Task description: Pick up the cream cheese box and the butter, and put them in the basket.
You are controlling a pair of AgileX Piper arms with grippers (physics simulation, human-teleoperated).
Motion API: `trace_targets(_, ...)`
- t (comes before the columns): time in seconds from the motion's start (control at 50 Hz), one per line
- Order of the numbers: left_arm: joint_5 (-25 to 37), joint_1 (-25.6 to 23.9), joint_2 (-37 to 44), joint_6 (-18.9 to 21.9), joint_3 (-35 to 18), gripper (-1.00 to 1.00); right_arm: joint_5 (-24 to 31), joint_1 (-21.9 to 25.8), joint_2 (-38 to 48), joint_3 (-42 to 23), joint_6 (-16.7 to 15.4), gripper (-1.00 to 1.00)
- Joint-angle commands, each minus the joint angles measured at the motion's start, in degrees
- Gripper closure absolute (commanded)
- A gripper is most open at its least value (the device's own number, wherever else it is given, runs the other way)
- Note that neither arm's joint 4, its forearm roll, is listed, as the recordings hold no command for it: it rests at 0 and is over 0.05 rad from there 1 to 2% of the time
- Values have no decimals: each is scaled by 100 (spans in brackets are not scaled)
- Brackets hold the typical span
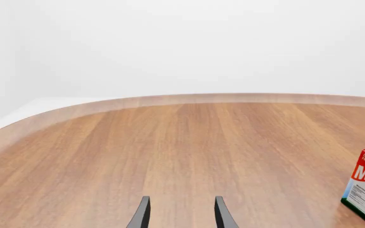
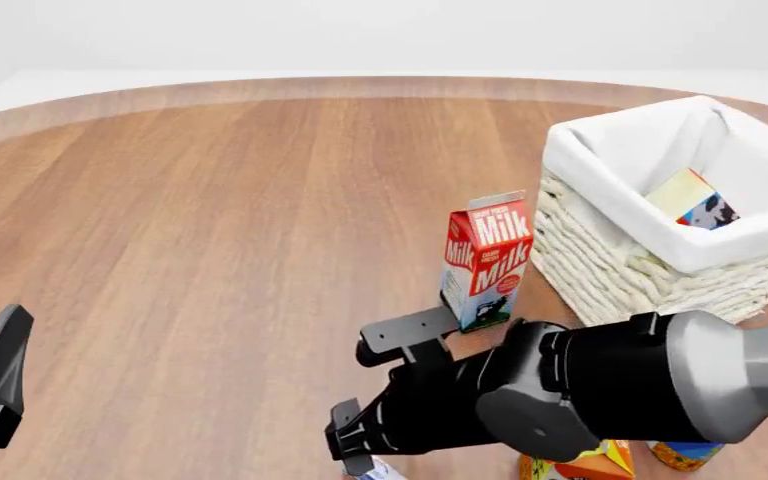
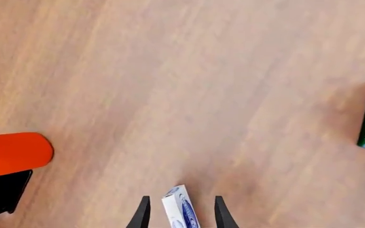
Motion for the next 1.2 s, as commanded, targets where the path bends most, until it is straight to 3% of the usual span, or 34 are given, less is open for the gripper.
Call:
trace_targets(0.02,0,0,0,0,0,-100,-47,17,57,26,25,-100)
trace_targets(0.8,0,0,0,0,0,-100,-272,104,373,95,140,-100)
trace_targets(1.2,0,0,0,0,0,-100,-482,320,652,152,386,-100)
